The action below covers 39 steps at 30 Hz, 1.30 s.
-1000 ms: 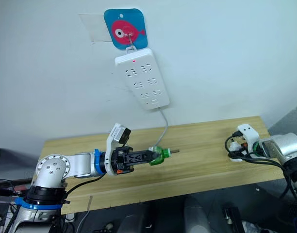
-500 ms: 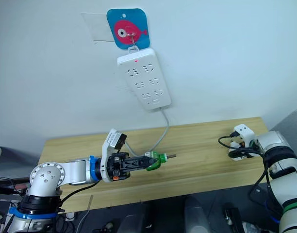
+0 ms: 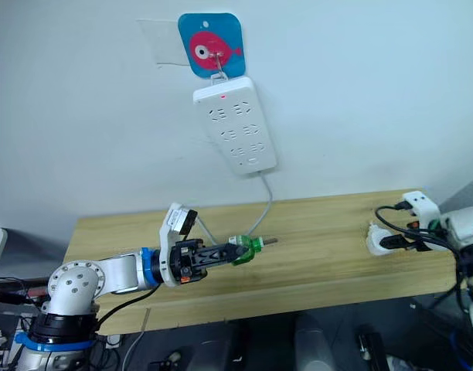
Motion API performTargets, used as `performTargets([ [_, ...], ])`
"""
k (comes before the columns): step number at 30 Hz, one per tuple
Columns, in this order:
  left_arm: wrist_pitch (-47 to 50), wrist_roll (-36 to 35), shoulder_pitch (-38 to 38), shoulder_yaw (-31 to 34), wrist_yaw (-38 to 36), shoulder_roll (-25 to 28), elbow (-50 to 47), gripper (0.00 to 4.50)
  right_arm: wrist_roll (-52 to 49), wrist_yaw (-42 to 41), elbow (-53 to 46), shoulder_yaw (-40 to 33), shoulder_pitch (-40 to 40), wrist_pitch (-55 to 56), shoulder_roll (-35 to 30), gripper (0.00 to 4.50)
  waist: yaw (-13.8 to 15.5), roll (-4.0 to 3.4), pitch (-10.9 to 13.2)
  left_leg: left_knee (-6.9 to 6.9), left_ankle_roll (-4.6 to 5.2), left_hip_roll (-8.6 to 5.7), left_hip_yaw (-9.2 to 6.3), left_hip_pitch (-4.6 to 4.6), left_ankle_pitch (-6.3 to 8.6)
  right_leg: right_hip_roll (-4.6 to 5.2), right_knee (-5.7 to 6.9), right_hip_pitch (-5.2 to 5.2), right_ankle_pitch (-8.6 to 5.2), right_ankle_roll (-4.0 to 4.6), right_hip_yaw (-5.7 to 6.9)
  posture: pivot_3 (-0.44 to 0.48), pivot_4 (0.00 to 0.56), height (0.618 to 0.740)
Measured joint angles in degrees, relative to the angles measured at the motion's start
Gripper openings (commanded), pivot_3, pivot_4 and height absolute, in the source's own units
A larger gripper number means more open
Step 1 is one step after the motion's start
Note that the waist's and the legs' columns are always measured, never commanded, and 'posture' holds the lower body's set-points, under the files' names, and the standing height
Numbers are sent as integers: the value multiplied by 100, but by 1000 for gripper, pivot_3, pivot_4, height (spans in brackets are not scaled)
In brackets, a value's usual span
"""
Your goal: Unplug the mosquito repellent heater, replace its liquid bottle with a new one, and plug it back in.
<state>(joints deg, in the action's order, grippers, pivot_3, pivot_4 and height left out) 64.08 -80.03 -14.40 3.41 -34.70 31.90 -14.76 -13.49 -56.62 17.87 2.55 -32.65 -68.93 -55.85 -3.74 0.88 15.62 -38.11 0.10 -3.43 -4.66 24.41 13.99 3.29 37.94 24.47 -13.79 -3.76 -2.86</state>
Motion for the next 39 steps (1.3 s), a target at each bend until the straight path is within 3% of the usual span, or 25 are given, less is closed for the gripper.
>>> performTargets([
  [2,-439,618,39,-162,-282,-25,-358,2256,-437,213,-963,-928,312,-1041,269,4473,-24,-3,-2,2,0,2,5,-6,0,-1,2,-3,0,1,-7,-152,261,740],
  [5,-2206,2511,53,-735,-625,-331,-642,2256,-2213,826,-2400,-3010,885,-2062,1625,4473,1,-2,-12,13,-2,7,-4,-27,1,-6,-17,-34,2,3,5,-164,252,740],
  [7,-3090,3408,94,-1021,-775,-450,-679,2256,-3392,1404,-2904,-3659,1338,-2263,2226,4473,39,-2,-12,19,-2,3,-1,-25,2,-3,-24,-35,2,3,4,-166,250,740],
  [10,-4156,4380,133,-1202,-882,-711,-584,2256,-5488,3235,-3643,-4379,1790,-2188,3486,4473,44,-4,-14,10,0,-1,6,-17,2,7,-24,-31,6,-2,-2,-169,246,740],
  [14,-4981,5102,123,-1471,-1030,-980,-508,2256,-8196,6504,-4480,-3343,2536,-311,4299,4473,-52,-8,-16,10,1,-2,10,-21,2,8,-17,-31,5,-4,-5,-167,242,740],
  [16,-5218,5355,70,-1606,-1073,-1089,-465,2256,-8944,7646,-4854,-2689,2516,661,4483,4473,-126,-8,-16,9,1,-2,10,-21,2,-4,-14,-30,5,-4,-3,-167,242,740],
  [20,-5451,5623,-16,-1667,-1024,-1310,-423,2256,-9281,8895,-5141,-1930,2337,1956,4629,4473,-147,-2,-20,12,0,3,0,-22,1,-14,-11,-27,4,-4,5,-169,249,740],
  [31,-5628,6158,-114,-1668,-688,-1593,-261,2256,-9465,9423,-5394,-809,2293,3310,4282,4473,-144,-2,-20,11,1,2,-2,-23,2,-16,-13,-29,3,-5,7,-165,267,740],
  [34,-5630,6255,-124,-1669,-616,-1599,-258,2256,-9457,9426,-5395,-687,2298,3511,4237,3936,-144,-2,-20,11,1,2,-2,-23,2,-16,-13,-29,3,-5,7,-165,273,740],
  [39,-5609,6328,-124,-1670,-581,-1635,-262,2256,-9420,9419,-5395,-514,2290,3687,4040,2193,-144,-2,-20,11,1,2,-3,-23,2,-16,-13,-29,3,-4,8,-169,273,740],
])
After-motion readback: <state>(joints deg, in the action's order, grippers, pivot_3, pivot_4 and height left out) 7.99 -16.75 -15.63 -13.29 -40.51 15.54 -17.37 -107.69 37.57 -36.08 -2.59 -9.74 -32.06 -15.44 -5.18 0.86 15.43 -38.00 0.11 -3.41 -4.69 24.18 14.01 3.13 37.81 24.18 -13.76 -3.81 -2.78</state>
